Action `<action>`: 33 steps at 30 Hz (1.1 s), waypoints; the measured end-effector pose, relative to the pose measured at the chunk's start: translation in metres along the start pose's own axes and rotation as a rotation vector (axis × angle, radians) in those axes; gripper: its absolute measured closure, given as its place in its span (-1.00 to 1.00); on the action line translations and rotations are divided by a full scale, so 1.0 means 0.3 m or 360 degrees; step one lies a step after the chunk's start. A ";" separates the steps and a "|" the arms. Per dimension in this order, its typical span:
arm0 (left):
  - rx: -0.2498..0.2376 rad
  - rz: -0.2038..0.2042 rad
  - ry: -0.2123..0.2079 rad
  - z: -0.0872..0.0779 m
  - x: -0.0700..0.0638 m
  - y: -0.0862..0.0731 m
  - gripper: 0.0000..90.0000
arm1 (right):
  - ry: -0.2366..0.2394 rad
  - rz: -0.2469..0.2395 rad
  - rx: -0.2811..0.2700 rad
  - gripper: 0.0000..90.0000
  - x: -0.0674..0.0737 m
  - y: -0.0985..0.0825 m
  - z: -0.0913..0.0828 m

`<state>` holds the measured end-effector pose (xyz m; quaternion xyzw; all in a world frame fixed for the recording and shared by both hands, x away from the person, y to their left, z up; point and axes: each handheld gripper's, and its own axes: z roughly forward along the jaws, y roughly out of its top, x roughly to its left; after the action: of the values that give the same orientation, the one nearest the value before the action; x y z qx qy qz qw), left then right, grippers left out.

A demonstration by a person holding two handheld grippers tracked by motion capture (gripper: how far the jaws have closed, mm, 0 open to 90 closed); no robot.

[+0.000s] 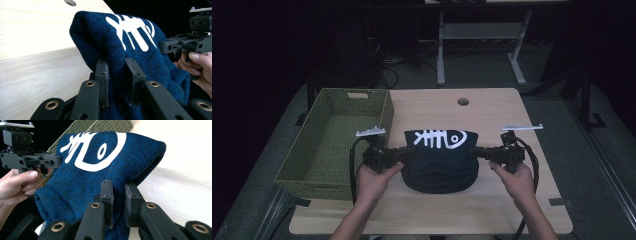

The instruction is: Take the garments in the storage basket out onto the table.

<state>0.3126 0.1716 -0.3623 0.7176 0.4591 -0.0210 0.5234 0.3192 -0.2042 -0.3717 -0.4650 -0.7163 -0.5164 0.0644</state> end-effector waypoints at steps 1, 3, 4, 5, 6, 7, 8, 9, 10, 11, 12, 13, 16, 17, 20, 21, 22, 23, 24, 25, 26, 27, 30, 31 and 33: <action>-0.0002 -0.0003 0.0001 -0.008 0.004 0.004 0.66 | 0.0004 -0.0008 -0.0001 0.76 0.005 0.008 0.006; -0.0016 -0.0009 0.0009 -0.023 0.012 0.013 0.66 | 0.0014 -0.0018 -0.0006 0.76 0.018 0.023 0.016; -0.0016 -0.0009 0.0008 -0.031 0.016 0.017 0.66 | 0.0016 -0.0021 -0.0001 0.76 0.025 0.031 0.021; -0.0024 -0.0015 0.0009 -0.038 0.018 0.021 0.66 | 0.0017 -0.0023 0.0001 0.76 0.032 0.039 0.025; -0.0027 -0.0013 0.0009 -0.046 0.023 0.025 0.66 | 0.0019 -0.0027 -0.0003 0.76 0.039 0.047 0.030; -0.0028 -0.0009 0.0009 -0.054 0.027 0.030 0.66 | 0.0020 -0.0039 -0.0007 0.76 0.044 0.055 0.035; -0.0028 -0.0009 0.0009 -0.061 0.031 0.034 0.66 | 0.0028 -0.0046 -0.0010 0.76 0.050 0.062 0.039; -0.0029 -0.0008 0.0010 -0.069 0.034 0.039 0.66 | 0.0031 -0.0045 -0.0010 0.76 0.056 0.070 0.044; -0.0029 -0.0002 0.0014 -0.077 0.036 0.043 0.66 | 0.0031 -0.0053 -0.0013 0.76 0.062 0.077 0.050; -0.0027 0.0002 0.0017 -0.085 0.040 0.048 0.66 | 0.0033 -0.0056 -0.0008 0.76 0.068 0.084 0.055; -0.0033 -0.0001 0.0019 -0.092 0.043 0.051 0.66 | 0.0034 -0.0062 -0.0007 0.76 0.073 0.090 0.060; -0.0029 0.0000 0.0020 -0.100 0.047 0.056 0.66 | 0.0041 -0.0061 -0.0005 0.76 0.079 0.096 0.065; -0.0037 -0.0013 0.0018 -0.121 0.061 0.071 0.66 | 0.0059 -0.0066 -0.0003 0.76 0.092 0.113 0.083; -0.0037 -0.0014 0.0014 -0.128 0.066 0.076 0.66 | 0.0061 -0.0067 -0.0006 0.76 0.097 0.118 0.089; -0.0030 -0.0025 -0.0012 -0.148 0.083 0.091 0.65 | 0.0068 -0.0073 -0.0009 0.76 0.110 0.135 0.104; -0.0031 -0.0020 -0.0008 -0.155 0.086 0.095 0.65 | 0.0081 -0.0063 -0.0012 0.76 0.113 0.140 0.107; -0.0033 -0.0021 -0.0009 -0.162 0.087 0.100 0.65 | 0.0091 -0.0056 -0.0011 0.76 0.117 0.145 0.112; -0.0035 -0.0020 -0.0006 -0.168 0.088 0.105 0.65 | 0.0087 -0.0065 -0.0011 0.76 0.121 0.151 0.116; -0.0034 -0.0010 0.0002 -0.174 0.091 0.111 0.65 | 0.0088 -0.0068 -0.0012 0.76 0.126 0.156 0.120; -0.0035 -0.0012 0.0005 -0.180 0.092 0.116 0.65 | 0.0093 -0.0068 -0.0012 0.76 0.131 0.161 0.124; -0.0035 -0.0015 0.0006 -0.186 0.095 0.121 0.65 | 0.0094 -0.0070 -0.0014 0.76 0.136 0.166 0.128; -0.0039 -0.0013 0.0006 -0.193 0.097 0.126 0.65 | 0.0097 -0.0075 -0.0018 0.76 0.141 0.171 0.131; -0.0051 -0.0026 -0.0008 -0.213 0.107 0.139 0.65 | 0.0109 -0.0082 -0.0024 0.76 0.155 0.186 0.142; -0.0053 -0.0030 -0.0010 -0.220 0.111 0.142 0.65 | 0.0107 -0.0077 -0.0019 0.76 0.163 0.192 0.145; -0.0056 -0.0031 -0.0009 -0.234 0.119 0.150 0.65 | 0.0117 -0.0089 -0.0024 0.76 0.174 0.206 0.152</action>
<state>0.3321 0.2470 -0.3160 0.7036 0.4650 -0.0200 0.5370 0.3528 -0.1343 -0.3207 -0.4258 -0.7222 -0.5401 0.0727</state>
